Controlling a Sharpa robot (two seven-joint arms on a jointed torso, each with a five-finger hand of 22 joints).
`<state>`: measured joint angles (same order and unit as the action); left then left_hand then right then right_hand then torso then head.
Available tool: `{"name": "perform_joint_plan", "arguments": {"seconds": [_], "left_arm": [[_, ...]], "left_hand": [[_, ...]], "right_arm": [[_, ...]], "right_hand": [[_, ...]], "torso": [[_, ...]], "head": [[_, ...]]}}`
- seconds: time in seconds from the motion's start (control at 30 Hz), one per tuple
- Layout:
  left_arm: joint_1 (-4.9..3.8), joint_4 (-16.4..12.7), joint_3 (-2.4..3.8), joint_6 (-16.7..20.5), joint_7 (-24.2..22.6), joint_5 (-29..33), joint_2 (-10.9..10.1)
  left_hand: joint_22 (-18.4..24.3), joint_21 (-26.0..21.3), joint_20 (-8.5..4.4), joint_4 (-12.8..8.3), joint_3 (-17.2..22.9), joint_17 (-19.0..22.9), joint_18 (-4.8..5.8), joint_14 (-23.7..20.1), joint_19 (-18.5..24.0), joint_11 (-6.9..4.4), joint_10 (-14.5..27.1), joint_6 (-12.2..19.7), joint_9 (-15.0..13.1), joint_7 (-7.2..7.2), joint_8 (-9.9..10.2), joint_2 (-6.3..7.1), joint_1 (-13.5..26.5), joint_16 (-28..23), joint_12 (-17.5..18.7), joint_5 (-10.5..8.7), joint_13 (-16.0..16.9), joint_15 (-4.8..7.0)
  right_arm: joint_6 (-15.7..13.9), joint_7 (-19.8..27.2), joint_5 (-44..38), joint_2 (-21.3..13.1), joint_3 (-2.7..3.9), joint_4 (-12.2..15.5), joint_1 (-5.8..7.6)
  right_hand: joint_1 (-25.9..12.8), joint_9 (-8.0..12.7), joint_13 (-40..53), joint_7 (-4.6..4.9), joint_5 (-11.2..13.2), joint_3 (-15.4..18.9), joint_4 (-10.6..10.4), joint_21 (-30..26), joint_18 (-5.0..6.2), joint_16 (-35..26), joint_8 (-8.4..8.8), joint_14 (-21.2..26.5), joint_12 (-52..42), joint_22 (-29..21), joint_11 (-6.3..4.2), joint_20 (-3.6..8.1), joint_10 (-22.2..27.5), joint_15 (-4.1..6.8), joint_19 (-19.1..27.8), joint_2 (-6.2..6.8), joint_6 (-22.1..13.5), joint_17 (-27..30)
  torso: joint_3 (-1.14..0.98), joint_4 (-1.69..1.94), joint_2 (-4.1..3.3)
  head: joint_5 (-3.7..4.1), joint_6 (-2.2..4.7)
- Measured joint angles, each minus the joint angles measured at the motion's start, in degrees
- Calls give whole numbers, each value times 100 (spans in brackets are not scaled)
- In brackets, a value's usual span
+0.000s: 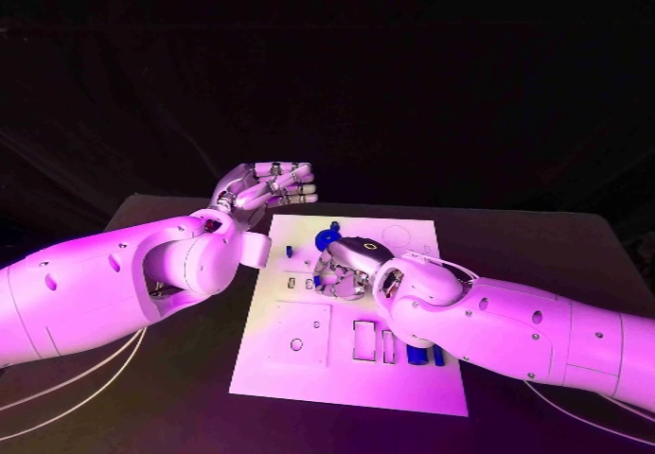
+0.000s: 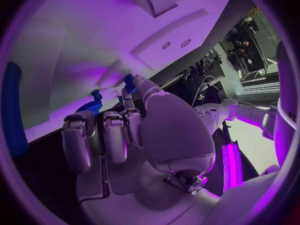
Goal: Assemble the parts on the task board
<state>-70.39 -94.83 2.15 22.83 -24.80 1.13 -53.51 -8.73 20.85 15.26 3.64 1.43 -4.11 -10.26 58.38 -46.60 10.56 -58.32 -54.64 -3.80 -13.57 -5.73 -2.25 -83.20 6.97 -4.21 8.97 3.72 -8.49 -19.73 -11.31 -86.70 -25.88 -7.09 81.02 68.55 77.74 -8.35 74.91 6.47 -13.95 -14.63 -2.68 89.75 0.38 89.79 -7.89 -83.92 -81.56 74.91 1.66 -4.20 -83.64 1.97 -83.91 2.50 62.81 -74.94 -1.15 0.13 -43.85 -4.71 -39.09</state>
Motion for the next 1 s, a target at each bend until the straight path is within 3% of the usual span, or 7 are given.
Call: {"name": "perform_joint_plan", "arguments": {"seconds": [1.0], "left_arm": [[0,6,0,0,10,0,-6]], "left_hand": [[-1,0,0,0,0,0,0,0,0,0,0,0,0,0,0,0,0,0,0,0,0,0]], "right_arm": [[50,-71,-34,2,-2,-20,-2]], "right_hand": [[-176,15,0,57,2,33,-32,0,0,0,74,0,111,3,41,0,41,0,0,52,-112,2]], "torso": [[-1,-2,-2]], "head": [[6,-12]]}}
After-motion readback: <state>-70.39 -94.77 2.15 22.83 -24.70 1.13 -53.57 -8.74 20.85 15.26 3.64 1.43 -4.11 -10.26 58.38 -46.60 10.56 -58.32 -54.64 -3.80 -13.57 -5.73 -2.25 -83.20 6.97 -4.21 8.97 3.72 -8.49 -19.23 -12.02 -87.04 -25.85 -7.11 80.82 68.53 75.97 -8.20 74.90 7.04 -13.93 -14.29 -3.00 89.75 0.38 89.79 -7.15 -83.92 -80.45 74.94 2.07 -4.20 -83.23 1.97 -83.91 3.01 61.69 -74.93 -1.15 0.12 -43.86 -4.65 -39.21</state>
